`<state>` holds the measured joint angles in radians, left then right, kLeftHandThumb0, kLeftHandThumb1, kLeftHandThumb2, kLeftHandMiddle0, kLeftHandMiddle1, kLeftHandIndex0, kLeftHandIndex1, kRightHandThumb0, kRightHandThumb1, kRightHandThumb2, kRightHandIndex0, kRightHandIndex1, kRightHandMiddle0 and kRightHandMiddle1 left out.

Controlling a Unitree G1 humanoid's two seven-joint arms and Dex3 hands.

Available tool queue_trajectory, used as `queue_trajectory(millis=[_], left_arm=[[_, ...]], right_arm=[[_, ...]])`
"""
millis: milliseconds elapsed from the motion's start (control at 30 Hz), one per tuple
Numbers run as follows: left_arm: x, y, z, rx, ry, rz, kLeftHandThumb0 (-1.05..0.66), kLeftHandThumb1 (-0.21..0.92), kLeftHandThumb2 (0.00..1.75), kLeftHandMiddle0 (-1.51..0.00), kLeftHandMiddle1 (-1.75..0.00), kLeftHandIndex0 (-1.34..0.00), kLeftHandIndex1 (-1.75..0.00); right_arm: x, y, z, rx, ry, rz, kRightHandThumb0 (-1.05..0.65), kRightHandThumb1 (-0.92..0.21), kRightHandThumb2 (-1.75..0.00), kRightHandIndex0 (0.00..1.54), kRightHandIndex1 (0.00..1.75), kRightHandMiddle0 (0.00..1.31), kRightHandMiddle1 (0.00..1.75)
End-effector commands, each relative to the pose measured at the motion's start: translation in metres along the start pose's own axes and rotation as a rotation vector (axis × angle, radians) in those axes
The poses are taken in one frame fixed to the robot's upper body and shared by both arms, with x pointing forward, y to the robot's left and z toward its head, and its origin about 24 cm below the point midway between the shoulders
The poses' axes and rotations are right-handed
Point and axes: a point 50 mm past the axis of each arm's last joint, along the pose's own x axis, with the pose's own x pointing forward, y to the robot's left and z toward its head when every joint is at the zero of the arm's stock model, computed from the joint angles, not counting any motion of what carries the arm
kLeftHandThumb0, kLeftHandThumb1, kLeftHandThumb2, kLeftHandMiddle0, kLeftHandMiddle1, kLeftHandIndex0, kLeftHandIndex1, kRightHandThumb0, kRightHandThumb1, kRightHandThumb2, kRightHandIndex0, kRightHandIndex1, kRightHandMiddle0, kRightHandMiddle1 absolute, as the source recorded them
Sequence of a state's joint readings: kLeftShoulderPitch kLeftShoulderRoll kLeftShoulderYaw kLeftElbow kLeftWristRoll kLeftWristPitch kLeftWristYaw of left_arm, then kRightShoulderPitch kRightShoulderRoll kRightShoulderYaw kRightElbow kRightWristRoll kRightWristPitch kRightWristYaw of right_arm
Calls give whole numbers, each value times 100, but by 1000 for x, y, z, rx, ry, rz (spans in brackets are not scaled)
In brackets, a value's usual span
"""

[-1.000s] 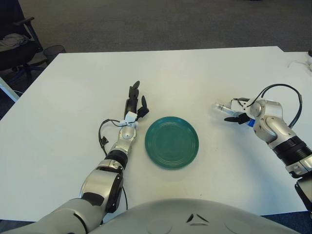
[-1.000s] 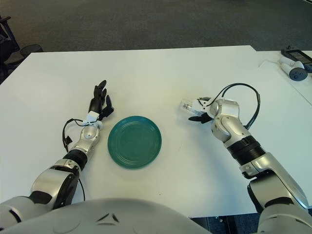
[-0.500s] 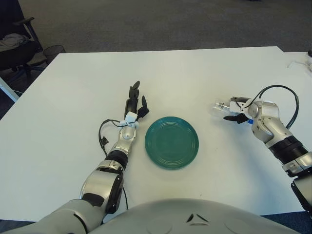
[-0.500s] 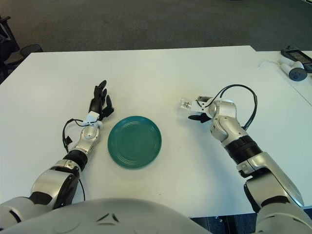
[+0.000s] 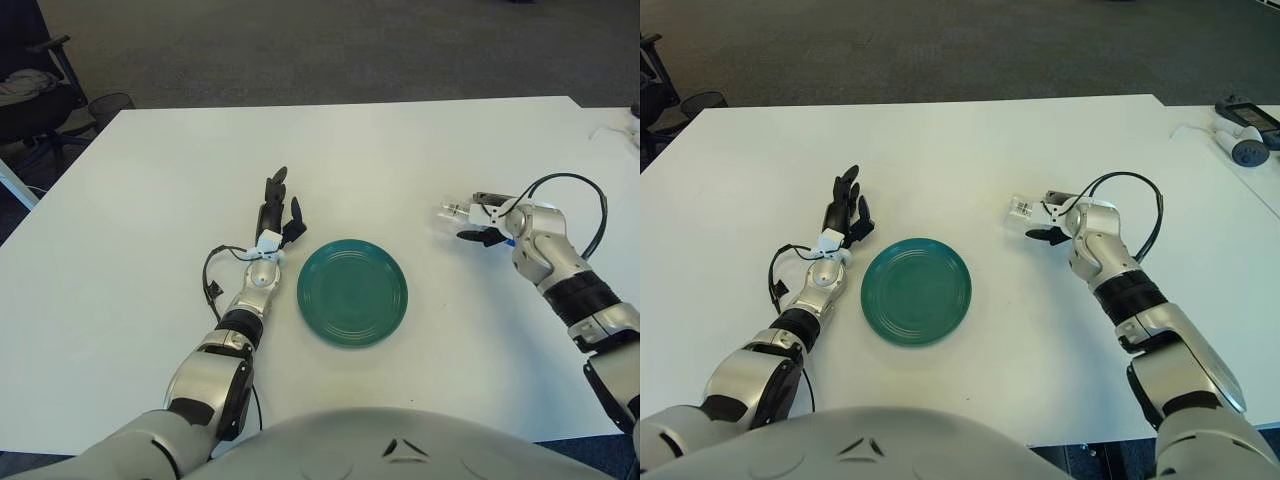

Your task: Put the bottle into the plate.

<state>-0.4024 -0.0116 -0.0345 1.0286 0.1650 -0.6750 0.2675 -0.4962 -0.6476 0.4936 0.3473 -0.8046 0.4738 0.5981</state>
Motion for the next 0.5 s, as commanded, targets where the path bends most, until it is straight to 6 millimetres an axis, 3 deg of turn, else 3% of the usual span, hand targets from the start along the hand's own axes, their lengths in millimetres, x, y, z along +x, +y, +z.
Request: queue_trajectory(millis=[0, 467], left_arm=[[-58, -6, -52, -2, 241, -10, -79, 92, 100, -30, -1, 0, -59], [-59, -6, -52, -9, 238, -10, -80, 92, 99, -30, -1, 0, -56]], right_arm=[[14, 51, -4, 7, 21, 170, -105, -92, -60, 0, 0, 0, 0], [17, 58, -12, -1, 14, 192, -105, -92, -57, 0, 0, 0, 0]])
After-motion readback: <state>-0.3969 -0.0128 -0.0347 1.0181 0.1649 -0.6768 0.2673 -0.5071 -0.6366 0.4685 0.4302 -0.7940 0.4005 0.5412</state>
